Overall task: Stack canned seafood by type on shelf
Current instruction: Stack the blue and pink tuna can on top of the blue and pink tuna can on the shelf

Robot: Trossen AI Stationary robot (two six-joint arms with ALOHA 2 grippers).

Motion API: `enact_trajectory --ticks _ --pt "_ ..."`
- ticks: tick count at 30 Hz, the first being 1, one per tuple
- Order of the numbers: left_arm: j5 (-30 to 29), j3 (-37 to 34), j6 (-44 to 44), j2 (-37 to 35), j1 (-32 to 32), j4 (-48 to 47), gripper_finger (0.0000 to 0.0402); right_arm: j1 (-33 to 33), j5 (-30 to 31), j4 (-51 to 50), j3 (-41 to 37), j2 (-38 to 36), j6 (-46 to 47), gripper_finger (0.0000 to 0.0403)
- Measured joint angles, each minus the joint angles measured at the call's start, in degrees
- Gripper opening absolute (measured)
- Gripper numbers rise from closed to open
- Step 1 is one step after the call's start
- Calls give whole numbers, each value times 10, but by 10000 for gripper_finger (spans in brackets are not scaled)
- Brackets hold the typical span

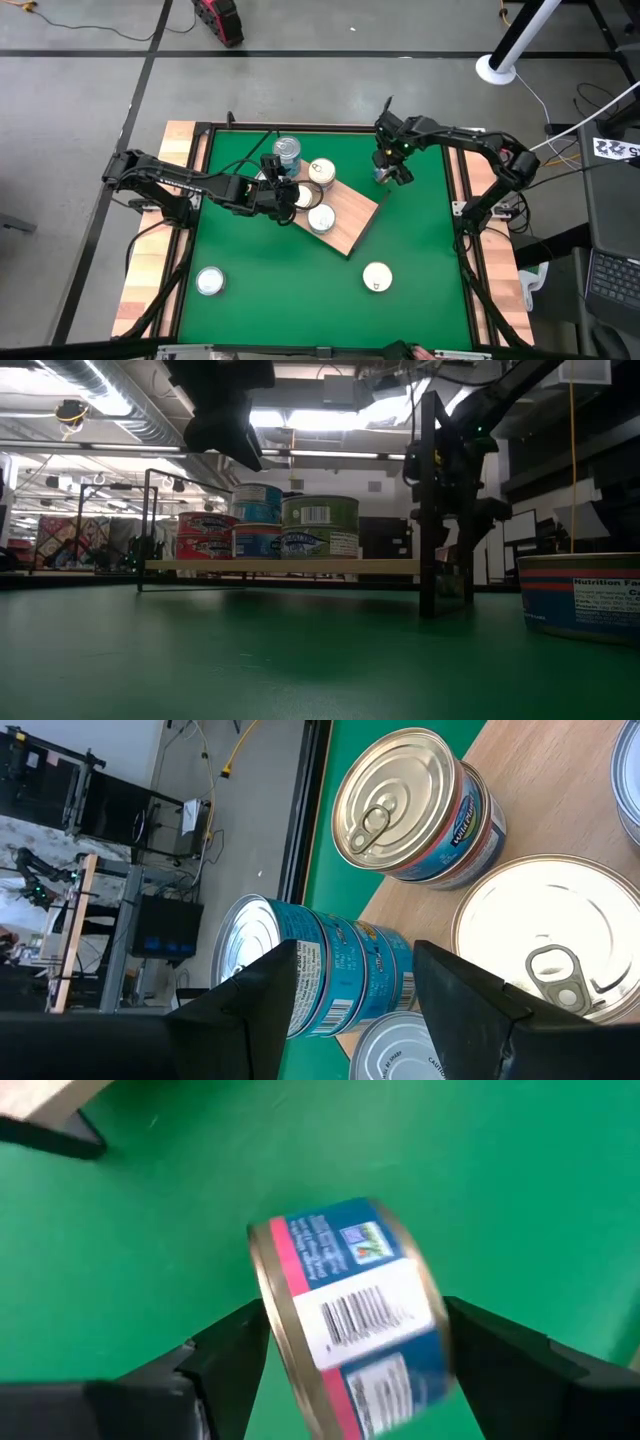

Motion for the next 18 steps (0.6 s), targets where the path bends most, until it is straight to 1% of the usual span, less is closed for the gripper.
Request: enact_trajectory --ticks 7,11,15,18 --pt "0 0 0 0 0 0 196 1 4 0 -7 33 2 292" --pt "0 0 -1 0 0 0 196 0 4 1 -7 35 6 292" --pt "0 0 -2 0 0 0 196 1 4 1 -6 35 39 291" --pt "0 0 -1 0 0 0 196 0 4 0 -6 35 42 283"
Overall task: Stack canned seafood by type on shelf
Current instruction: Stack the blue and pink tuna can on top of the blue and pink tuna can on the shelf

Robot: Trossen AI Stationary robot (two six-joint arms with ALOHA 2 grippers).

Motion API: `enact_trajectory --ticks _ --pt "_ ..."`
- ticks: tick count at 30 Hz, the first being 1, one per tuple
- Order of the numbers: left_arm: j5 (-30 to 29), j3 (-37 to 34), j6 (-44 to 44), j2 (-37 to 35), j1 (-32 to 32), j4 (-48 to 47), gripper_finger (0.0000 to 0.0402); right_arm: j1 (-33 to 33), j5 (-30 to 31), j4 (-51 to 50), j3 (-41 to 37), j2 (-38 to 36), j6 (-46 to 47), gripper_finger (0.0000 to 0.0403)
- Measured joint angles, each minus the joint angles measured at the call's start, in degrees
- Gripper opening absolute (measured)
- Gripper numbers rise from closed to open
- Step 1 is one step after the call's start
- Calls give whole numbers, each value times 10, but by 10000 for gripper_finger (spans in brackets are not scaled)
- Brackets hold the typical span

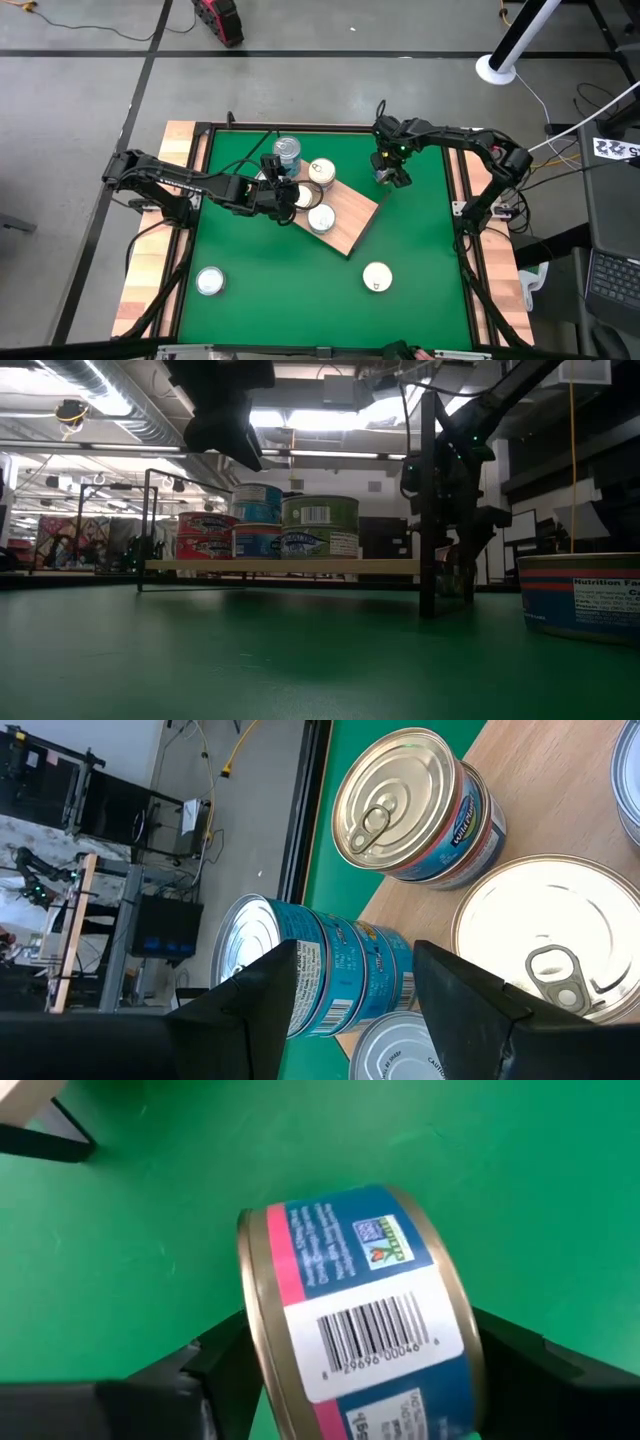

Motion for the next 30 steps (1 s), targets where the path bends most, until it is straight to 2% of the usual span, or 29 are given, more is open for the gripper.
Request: enact_trajectory --ticks 10,19,24,30 --pt "0 0 -1 0 0 0 196 0 26 -44 21 0 2 177" --pt "0 0 -1 0 0 0 196 0 26 -78 93 0 111 177" --pt "0 0 -1 0 0 7 196 0 -20 -117 144 0 164 187" --pt "0 0 1 0 0 33 196 0 -56 -139 208 0 197 178"
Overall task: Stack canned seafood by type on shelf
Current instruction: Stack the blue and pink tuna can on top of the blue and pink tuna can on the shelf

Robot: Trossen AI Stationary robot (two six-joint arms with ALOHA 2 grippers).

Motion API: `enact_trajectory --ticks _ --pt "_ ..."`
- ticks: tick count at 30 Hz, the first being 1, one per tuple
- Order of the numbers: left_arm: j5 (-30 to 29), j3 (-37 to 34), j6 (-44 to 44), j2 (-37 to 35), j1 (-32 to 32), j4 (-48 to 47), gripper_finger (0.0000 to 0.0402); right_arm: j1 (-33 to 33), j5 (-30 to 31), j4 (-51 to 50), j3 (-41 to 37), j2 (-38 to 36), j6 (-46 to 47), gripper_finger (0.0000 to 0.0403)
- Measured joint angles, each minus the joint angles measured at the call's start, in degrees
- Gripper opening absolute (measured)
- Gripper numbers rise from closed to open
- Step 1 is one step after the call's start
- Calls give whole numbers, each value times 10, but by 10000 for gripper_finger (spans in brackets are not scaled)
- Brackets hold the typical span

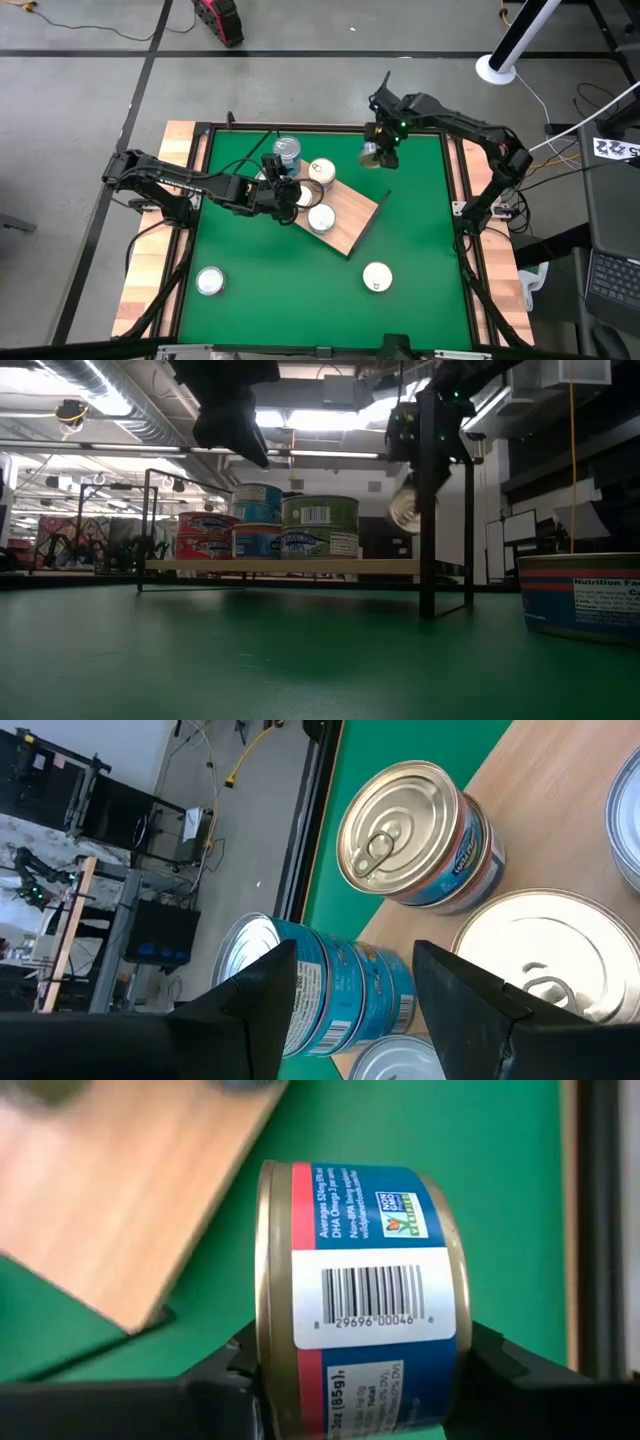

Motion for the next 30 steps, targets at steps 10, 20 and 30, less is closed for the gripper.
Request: enact_trajectory --ticks 10,20,30 --pt "0 0 0 0 0 16 196 -1 -144 7 75 0 159 183" --pt "0 0 0 0 0 27 196 15 -252 121 76 18 400 192" --pt "0 0 5 0 0 58 196 58 -300 163 76 67 450 191"
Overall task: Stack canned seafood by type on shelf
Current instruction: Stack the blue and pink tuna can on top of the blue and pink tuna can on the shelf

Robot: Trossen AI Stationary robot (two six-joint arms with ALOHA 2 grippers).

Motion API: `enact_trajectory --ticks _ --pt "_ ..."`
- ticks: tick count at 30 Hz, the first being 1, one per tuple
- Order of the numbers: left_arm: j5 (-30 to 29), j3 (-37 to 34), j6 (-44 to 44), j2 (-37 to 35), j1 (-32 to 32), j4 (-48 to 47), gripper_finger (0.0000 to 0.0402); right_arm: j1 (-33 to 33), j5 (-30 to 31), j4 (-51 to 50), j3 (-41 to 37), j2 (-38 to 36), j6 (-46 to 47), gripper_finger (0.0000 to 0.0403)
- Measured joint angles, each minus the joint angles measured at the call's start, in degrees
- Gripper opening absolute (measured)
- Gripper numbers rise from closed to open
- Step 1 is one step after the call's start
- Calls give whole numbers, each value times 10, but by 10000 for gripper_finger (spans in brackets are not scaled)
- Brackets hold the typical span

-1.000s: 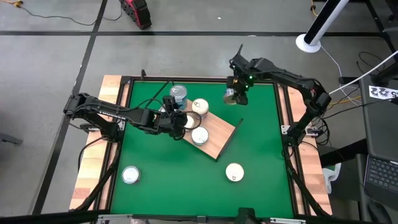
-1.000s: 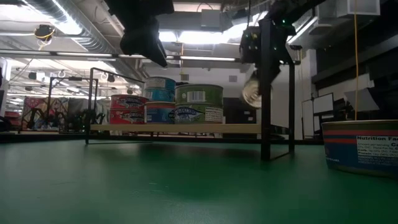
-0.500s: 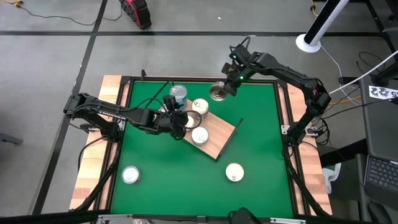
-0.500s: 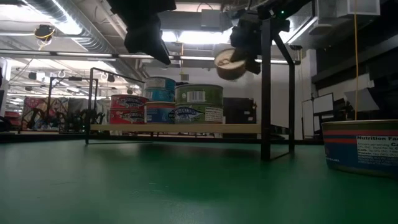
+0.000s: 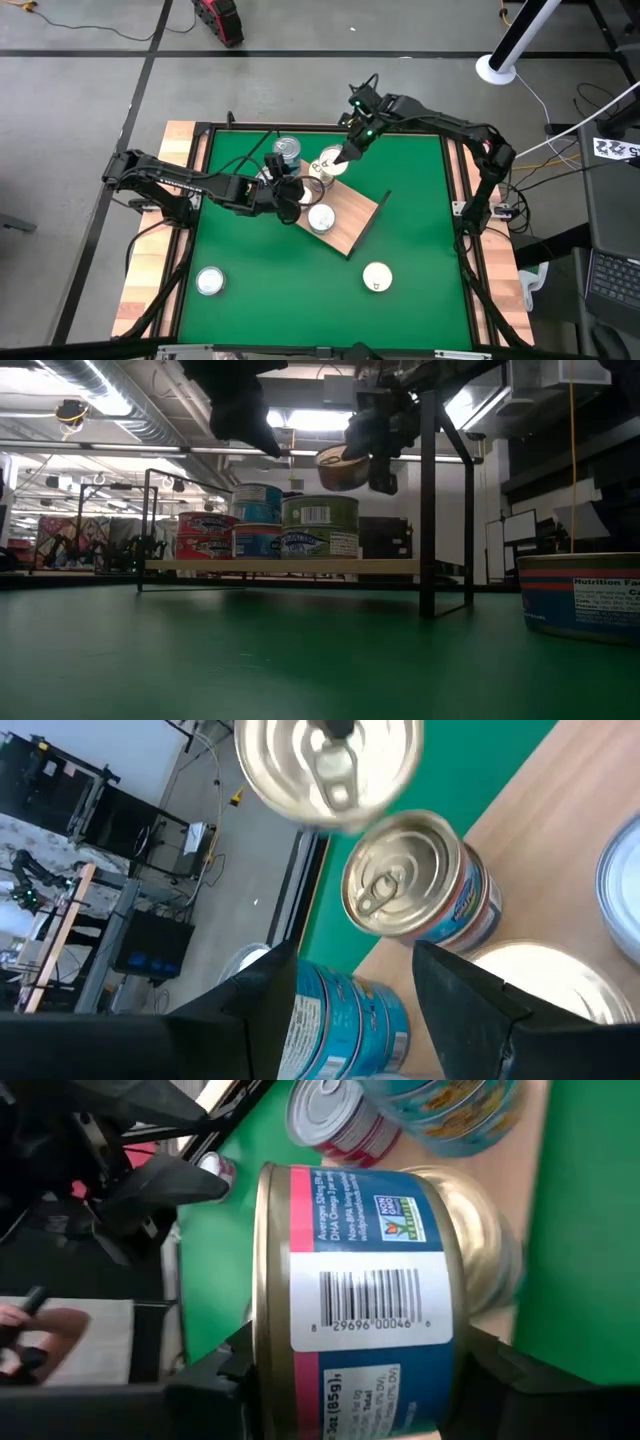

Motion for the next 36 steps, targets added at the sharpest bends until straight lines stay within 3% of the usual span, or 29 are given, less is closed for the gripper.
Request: enact_trajectory --ticks 9,16,22,29,36 --pt "0 0 10 0 0 38 196 33 4 31 0 20 14 180" --pt "0 0 4 0 -1 72 196 48 26 49 0 20 23 196" --pt "0 0 5 0 -9 73 196 47 33 64 -1 35 24 181" --pt "0 0 31 0 -17 90 196 47 23 67 -1 53 25 198" --pt "0 0 82 0 -1 167 196 47 20 67 -1 54 25 183"
